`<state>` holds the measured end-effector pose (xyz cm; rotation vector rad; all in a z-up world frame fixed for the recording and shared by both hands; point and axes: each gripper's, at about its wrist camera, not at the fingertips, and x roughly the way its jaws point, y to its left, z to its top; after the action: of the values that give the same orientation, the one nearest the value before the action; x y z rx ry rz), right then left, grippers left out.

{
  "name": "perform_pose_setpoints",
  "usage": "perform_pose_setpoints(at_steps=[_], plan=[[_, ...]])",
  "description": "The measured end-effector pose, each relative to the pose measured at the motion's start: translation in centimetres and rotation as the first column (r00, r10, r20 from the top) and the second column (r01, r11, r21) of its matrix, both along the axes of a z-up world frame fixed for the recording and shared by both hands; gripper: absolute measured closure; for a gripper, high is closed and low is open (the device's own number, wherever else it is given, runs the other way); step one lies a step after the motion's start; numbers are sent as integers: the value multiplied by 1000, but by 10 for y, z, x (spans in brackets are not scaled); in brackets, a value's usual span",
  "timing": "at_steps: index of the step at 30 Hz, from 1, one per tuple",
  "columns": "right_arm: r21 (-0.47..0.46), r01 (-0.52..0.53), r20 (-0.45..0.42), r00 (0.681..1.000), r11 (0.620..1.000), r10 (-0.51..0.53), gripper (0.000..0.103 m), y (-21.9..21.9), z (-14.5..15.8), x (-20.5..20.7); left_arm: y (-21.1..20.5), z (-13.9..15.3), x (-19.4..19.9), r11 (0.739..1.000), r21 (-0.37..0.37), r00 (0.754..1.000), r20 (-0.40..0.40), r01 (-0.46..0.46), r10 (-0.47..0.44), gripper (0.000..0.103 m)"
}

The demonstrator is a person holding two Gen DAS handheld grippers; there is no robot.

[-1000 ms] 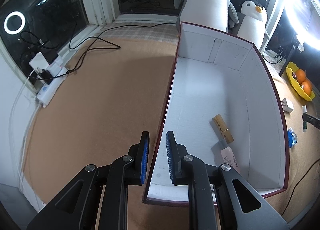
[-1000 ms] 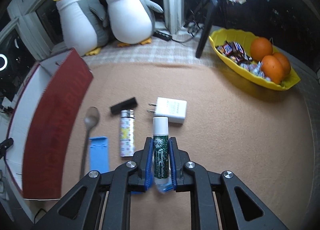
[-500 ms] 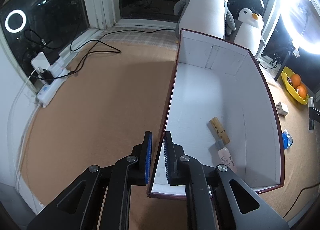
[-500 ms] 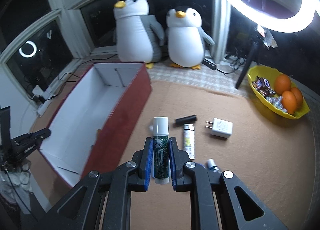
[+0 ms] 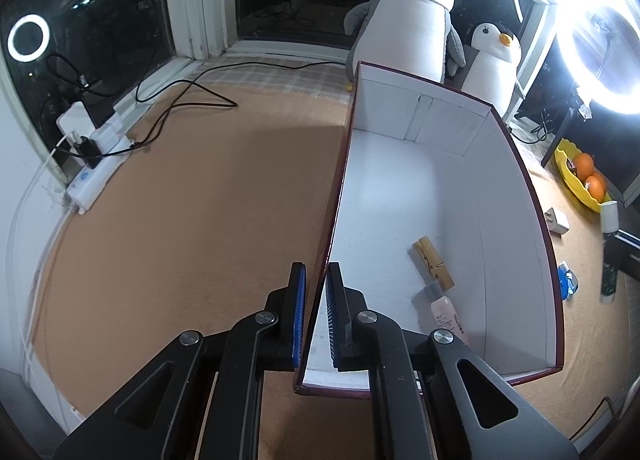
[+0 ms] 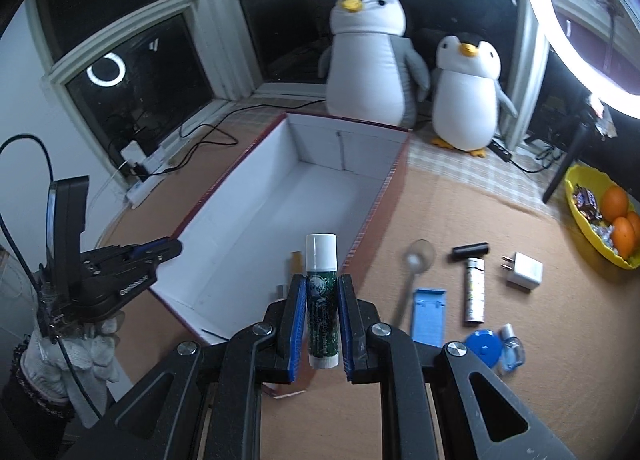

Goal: Organize rigid objects
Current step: 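Carry the lip balm over the box and release it with the right gripper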

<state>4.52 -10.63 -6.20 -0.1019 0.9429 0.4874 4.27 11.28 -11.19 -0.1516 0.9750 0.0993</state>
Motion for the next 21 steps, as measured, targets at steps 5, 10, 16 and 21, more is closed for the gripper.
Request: perform_pose_setpoints(at_steps=[5,10,16,21], plan=[[-14,-37,-5,999,999,37,89,27,-8,-4,0,0,0,1000,-5,1000,9,9,-9,97],[-27,-52,-26,998,998,51,89,44,-19,-3,0,-1,0,1000,1,1000,14,18,-18,97],[-37,-50,-46,998,998,48,89,55,-30,0,1,-1,1,1000,-1,1000,18,23,-23,97],[-44,-44,-38,998,998,42,84,56,-31,0,0,-2,2,1000,2,1000,14,26,-26,97]])
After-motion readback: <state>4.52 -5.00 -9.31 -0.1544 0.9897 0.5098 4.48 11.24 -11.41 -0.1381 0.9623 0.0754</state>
